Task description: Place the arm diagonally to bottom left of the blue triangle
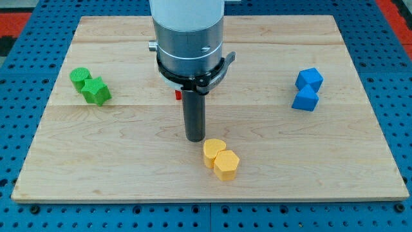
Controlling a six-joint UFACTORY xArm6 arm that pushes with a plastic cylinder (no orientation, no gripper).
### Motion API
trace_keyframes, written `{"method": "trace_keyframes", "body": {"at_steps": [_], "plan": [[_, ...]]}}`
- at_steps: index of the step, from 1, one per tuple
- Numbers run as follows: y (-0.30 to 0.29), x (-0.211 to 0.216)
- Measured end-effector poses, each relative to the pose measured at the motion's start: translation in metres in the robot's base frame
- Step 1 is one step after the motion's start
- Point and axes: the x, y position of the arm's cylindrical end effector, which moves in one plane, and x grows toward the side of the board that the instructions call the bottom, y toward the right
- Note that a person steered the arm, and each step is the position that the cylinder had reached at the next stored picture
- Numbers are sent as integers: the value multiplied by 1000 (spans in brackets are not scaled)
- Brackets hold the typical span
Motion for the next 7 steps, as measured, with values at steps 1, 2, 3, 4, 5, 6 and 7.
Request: {"method": "trace_keyframes", "body": {"at_steps": [1, 2, 3, 4, 5, 6, 7], "plan": [[0, 0], [0, 0], [0, 0], [14, -8], [75, -36], [139, -4], [168, 57]]}}
